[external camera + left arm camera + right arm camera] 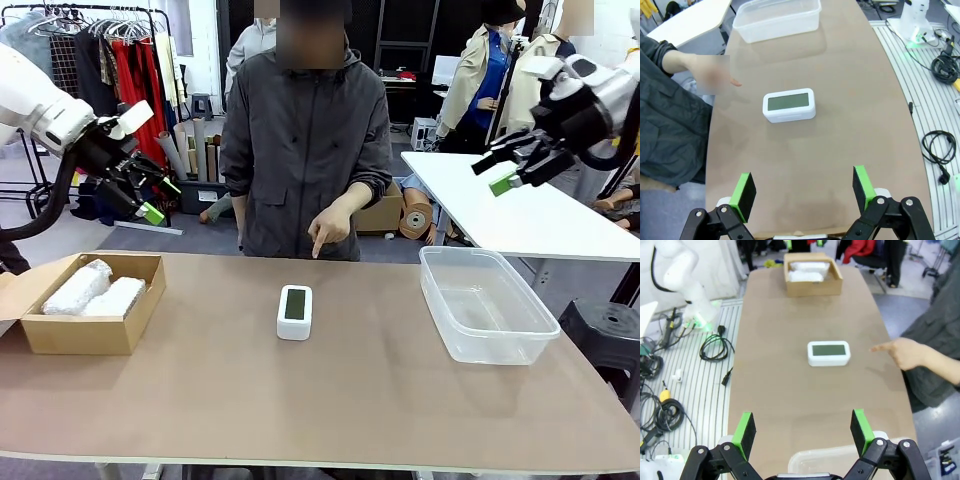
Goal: Separate and place wrapped and unwrapped clocks.
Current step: Pick up the Digital clock indicated by the person.
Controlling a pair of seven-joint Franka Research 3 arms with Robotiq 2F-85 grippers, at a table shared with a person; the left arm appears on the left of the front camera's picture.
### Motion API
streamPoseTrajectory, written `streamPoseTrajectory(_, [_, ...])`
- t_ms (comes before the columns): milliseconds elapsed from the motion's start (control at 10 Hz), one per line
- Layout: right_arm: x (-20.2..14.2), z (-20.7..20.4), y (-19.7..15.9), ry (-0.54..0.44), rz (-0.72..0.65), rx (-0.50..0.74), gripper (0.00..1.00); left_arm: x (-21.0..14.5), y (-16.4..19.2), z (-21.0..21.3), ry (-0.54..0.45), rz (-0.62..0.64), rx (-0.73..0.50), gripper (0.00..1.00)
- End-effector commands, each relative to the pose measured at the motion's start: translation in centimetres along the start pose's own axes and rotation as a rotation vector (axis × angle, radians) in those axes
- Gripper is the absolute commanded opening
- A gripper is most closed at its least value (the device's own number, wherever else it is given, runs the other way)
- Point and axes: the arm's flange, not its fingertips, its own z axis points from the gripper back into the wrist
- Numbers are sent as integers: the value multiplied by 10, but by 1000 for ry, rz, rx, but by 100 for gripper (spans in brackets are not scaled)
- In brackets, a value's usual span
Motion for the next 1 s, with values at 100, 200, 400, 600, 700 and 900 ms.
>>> streamPoseTrajectory(100, [50,-47,16,96,54,30,100,0,-1,1,1,-3,-3,100])
streamPoseTrajectory(200, [73,-69,17,119,-17,-4,100,0,-1,1,1,-3,-3,100])
streamPoseTrajectory(400, [109,-119,21,231,-217,-11,100,0,-1,1,1,-3,-3,100])
streamPoseTrajectory(600, [139,-170,26,408,-203,62,100,0,-1,1,1,-3,-3,100])
streamPoseTrajectory(700, [146,-192,20,449,-274,-37,100,0,-1,1,1,-3,-3,100])
streamPoseTrajectory(900, [149,-236,8,588,-270,-39,100,0,-1,1,1,-3,-3,100])
